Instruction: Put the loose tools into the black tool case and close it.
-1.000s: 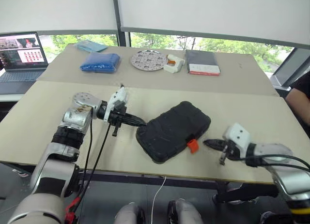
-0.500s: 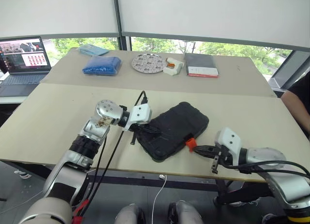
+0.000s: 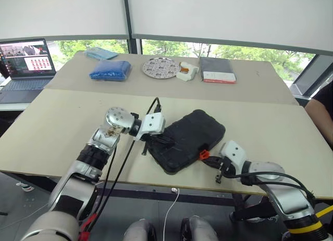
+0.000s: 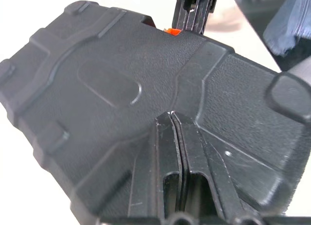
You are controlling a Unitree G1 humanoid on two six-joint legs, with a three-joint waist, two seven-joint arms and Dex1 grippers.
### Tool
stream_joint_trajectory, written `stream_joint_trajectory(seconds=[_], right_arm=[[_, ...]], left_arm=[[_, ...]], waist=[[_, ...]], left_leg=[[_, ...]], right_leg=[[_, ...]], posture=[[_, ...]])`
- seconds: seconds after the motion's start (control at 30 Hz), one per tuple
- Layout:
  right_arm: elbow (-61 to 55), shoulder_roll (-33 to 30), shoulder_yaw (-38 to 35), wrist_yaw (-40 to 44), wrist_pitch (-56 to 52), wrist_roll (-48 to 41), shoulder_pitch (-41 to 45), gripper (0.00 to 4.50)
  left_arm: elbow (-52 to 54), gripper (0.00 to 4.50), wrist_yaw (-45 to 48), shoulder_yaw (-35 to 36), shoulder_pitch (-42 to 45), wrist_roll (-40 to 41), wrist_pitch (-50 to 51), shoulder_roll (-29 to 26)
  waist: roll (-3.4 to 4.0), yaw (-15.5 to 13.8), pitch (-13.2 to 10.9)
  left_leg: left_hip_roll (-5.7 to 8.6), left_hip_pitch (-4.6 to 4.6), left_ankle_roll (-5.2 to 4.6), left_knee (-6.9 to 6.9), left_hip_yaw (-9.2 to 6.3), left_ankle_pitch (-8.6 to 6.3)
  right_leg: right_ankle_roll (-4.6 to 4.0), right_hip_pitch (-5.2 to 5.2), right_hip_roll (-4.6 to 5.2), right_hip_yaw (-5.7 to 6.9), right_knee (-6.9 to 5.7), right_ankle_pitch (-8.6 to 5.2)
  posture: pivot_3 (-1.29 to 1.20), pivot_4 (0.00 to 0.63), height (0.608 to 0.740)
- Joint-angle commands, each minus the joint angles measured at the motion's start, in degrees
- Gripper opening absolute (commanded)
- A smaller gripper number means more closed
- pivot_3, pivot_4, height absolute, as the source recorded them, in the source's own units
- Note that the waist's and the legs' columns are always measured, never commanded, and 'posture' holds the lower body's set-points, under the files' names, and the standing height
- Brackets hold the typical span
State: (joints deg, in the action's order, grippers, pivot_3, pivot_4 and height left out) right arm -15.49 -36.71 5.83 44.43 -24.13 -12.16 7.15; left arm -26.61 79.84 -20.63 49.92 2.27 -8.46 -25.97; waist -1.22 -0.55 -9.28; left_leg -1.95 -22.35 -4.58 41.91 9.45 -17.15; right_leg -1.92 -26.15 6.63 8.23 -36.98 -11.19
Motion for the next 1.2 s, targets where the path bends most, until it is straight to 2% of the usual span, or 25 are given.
stream_joint_trajectory(seconds=[0.03, 0.27, 0.53, 0.73, 0.83, 0.97, 1.2], right_arm=[[-7.1, -0.2, -4.1, -0.7, -0.5, -2.7, 1.9, 0.00], [-11.1, -1.0, -6.9, -0.6, -5.1, -5.5, 4.1, 0.00], [-8.6, 0.1, -4.0, -0.9, -5.3, -3.8, 5.2, 0.00], [-11.7, -4.8, -11.5, 1.3, -8.8, -8.4, 2.6, 0.00], [-12.6, -7.8, -13.0, 3.1, -9.7, -9.4, -0.5, 0.00], [-11.8, -9.0, -9.5, 3.6, -8.5, -7.5, -3.0, 0.00], [-8.9, -5.4, -4.2, 1.3, -7.9, -5.5, 1.5, 0.00]], left_arm=[[-5.6, 0.07, -1.3, -5.8, -0.6, -7.5, -6.0, 0.8], [-12.4, 0.07, -4.1, -7.6, 1.1, -12.0, -14.3, 2.1], [-13.3, 0.07, -3.6, -5.6, 1.3, -10.0, -12.4, 2.9], [-13.0, 0.07, -3.6, -3.1, 0.7, -8.4, -9.7, 0.9], [-12.9, 0.07, -3.9, -3.0, 0.5, -8.4, -9.6, 0.7], [-12.7, 0.07, -5.0, -3.3, 0.6, -8.8, -9.4, 1.7], [-13.0, 0.07, -5.3, -3.8, 1.0, -9.1, -10.2, 2.3]], waist=[[0.00, 0.1, 0.0], [0.01, 0.8, 0.0], [0.08, 0.9, 0.5], [0.11, 0.6, 0.5], [0.10, 0.6, 0.5], [0.08, 0.7, 0.6], [0.09, 0.4, 0.6]], left_leg=[[0.00, 0.00, 0.00, 0.00, 0.00, 0.00], [-0.09, 0.07, 0.03, -0.01, -0.01, 0.01], [-0.20, 0.17, -0.31, -0.10, -0.05, -0.18], [-0.19, 0.07, -0.04, -0.09, 0.00, -0.02], [-0.19, 0.08, -0.05, -0.11, -0.02, -0.04], [-0.20, 0.12, -0.41, -0.17, -0.04, -0.25], [-0.20, 0.09, -0.42, -0.16, -0.04, -0.25]], right_leg=[[0.00, 0.00, 0.02, 0.00, 0.00, 0.00], [-0.02, 0.01, -0.02, -0.02, -0.01, 0.05], [-0.06, 0.08, -0.08, 0.04, 0.00, 0.04], [-0.08, 0.06, -0.07, 0.06, 0.11, 0.03], [-0.08, 0.06, -0.08, 0.06, 0.14, 0.02], [-0.08, 0.07, -0.09, 0.05, 0.16, 0.02], [-0.07, 0.05, -0.06, 0.06, 0.17, 0.03]], posture=[[0.00, 0.150, 0.718], [0.00, 0.150, 0.718], [0.00, 0.150, 0.718], [0.00, 0.150, 0.718], [0.00, 0.150, 0.718], [0.00, 0.150, 0.718], [0.00, 0.150, 0.718]])
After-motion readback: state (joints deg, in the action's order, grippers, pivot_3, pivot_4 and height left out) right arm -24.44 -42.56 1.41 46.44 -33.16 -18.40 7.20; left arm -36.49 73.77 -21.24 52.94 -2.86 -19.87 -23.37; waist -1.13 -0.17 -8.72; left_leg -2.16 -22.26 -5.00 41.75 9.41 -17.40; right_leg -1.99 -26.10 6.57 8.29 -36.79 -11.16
